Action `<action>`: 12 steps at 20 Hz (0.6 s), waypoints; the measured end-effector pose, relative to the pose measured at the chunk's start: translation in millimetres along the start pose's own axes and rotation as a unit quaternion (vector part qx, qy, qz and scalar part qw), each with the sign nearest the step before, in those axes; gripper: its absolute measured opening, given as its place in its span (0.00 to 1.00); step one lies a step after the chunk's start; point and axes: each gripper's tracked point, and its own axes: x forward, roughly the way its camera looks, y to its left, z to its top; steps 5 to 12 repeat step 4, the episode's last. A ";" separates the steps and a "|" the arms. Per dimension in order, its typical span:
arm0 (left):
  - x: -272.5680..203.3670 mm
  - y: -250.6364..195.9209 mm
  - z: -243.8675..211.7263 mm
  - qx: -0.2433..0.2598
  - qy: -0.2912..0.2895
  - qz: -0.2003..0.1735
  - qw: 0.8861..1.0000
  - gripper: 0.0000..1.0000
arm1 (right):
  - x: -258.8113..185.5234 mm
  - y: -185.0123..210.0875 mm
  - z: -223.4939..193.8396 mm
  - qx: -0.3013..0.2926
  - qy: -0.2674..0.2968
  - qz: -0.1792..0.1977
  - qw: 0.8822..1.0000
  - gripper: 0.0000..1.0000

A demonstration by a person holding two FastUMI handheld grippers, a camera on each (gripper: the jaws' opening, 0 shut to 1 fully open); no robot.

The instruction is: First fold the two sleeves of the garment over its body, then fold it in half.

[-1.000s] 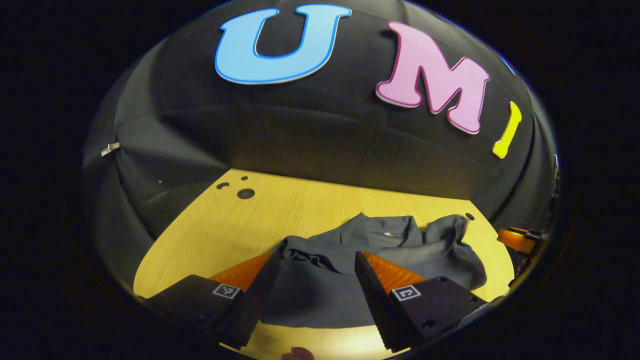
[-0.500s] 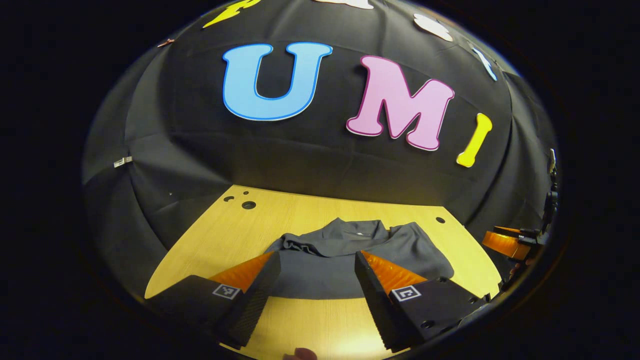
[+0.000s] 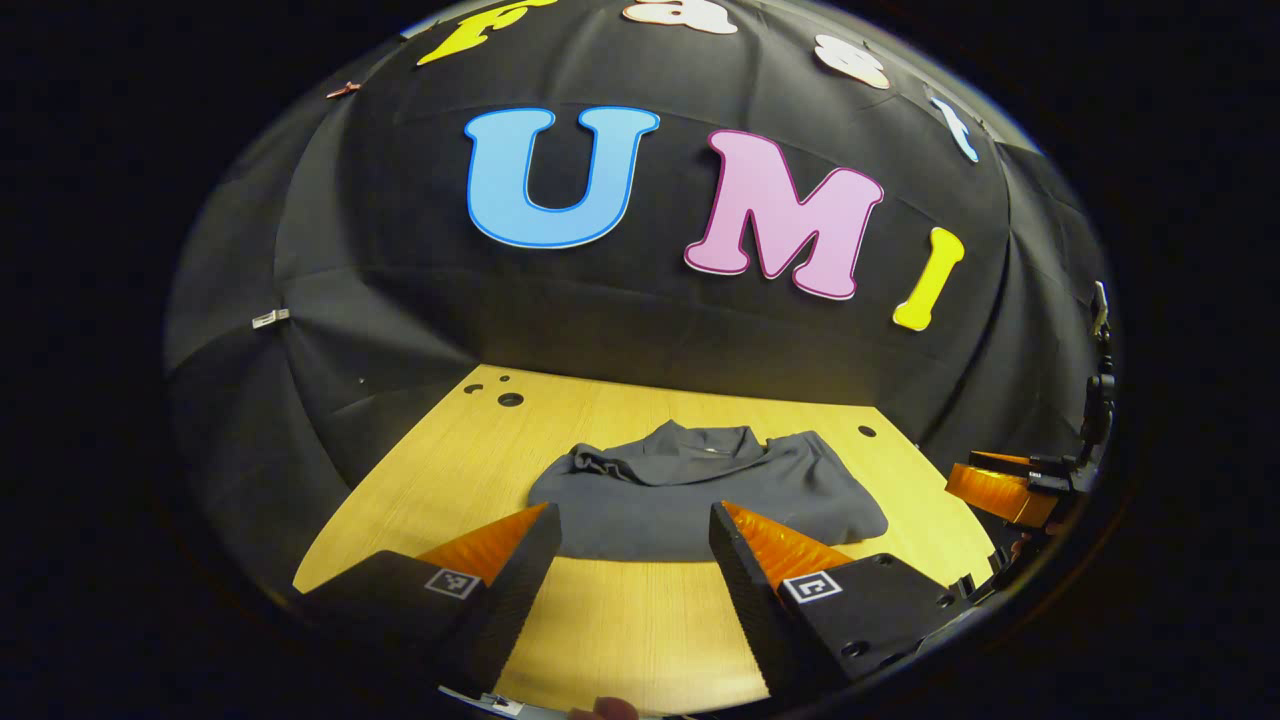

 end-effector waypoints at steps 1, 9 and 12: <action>-2.1 2.6 -4.3 0.003 0.003 0.004 1.000 0.94 | -0.5 -1.4 -3.2 -0.002 0.004 -0.001 1.000 0.87; -5.9 5.1 -13.6 0.006 0.011 0.017 1.000 0.94 | 2.7 -5.9 -16.5 0.014 0.029 -0.009 0.999 0.87; -5.9 5.1 -13.6 0.006 0.011 0.017 1.000 0.94 | 2.7 -5.9 -16.5 0.014 0.029 -0.009 0.999 0.87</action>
